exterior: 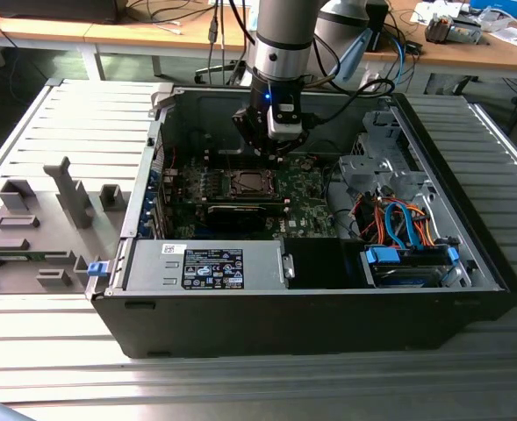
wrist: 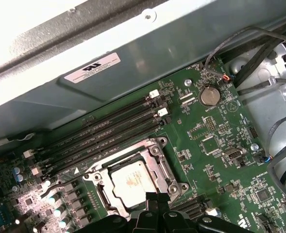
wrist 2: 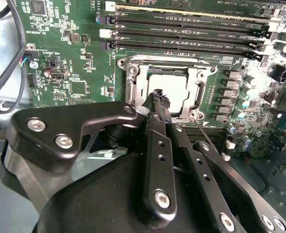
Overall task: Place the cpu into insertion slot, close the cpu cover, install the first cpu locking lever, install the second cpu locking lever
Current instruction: 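Install the first cpu locking lever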
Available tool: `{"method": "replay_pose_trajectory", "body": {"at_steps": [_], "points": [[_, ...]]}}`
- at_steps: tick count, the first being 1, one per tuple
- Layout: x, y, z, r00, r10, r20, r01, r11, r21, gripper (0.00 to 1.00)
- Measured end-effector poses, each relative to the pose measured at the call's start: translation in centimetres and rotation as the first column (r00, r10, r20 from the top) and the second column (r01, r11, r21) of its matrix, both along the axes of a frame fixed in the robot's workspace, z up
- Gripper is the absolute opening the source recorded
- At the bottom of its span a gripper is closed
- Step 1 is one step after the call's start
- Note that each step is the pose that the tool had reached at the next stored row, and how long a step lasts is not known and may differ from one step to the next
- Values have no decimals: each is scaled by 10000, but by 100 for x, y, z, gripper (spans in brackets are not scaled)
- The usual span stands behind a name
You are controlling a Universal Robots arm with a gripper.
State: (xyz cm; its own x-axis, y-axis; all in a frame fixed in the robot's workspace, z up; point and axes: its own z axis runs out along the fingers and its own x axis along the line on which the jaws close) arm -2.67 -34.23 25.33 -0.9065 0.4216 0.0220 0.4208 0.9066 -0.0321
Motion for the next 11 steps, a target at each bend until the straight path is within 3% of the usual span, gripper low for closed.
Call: {"method": "replay_pose_trajectory", "body": {"at_steps": [11], "points": [[0,0,0,9999,113,0,-113,9999,-1,11]]}}
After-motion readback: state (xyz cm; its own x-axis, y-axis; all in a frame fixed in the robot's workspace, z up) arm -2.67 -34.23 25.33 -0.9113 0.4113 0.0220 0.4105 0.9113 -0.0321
